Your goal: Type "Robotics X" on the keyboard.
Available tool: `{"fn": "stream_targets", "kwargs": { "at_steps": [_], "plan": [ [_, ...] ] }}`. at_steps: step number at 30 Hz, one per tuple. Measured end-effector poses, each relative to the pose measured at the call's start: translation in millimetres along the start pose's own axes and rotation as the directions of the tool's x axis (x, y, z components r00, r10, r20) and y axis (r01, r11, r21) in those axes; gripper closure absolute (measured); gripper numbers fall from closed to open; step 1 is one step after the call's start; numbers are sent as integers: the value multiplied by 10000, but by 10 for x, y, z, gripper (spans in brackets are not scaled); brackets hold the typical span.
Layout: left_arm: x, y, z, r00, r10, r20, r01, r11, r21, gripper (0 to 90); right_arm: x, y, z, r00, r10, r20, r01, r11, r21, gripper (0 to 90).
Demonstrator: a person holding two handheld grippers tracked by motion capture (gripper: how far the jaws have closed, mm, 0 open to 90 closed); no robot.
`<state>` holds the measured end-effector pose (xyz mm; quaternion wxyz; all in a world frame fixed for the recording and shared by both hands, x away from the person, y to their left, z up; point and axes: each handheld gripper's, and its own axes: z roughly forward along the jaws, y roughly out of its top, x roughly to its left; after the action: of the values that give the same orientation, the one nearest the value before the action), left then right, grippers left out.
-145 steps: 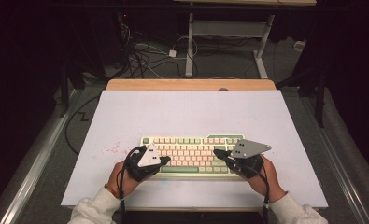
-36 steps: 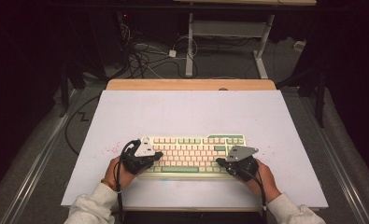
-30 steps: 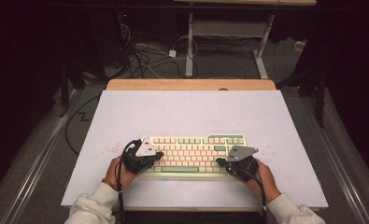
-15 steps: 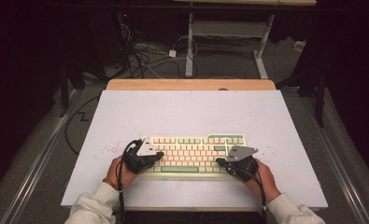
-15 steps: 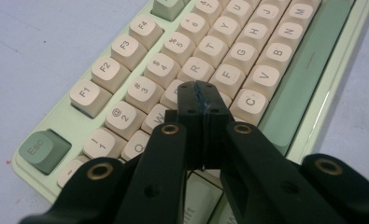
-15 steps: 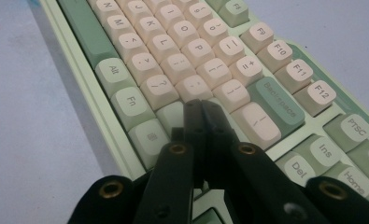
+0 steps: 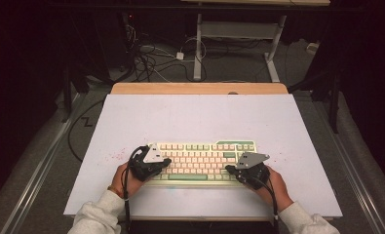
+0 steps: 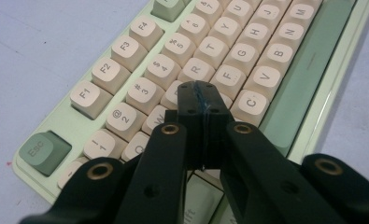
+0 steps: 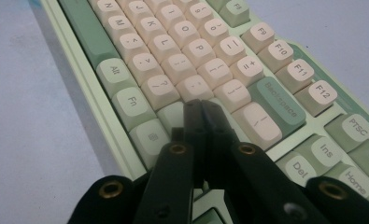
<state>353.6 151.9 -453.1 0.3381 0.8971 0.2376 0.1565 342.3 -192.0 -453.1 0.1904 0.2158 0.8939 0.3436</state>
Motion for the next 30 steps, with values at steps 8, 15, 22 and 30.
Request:
{"fn": "stream_targets", "kwargs": {
  "at_steps": [8, 15, 22, 30],
  "plan": [
    [0, -4, 3, 10000, -8, -32, 8, 10000, 13, 873, 6, 2, 2, 10000, -59, 13, 59, 10000, -14, 900],
    [0, -2, 6, 10000, -20, -46, 20, 10000, -10, 873, 3, 0, 2, 10000, -45, -4, 45, 10000, -21, 900],
    [0, -3, 29, 10000, -61, -39, 62, 9999, 99, 875, 5, 1, 3, 10000, -57, 11, 57, 10000, -16, 900],
    [-4, 24, -88, 9995, 14, -327, -25, 9995, -330, 874, 9, 2, 1, 9999, -101, 34, 101, 9999, -8, 900]
  ]
}}
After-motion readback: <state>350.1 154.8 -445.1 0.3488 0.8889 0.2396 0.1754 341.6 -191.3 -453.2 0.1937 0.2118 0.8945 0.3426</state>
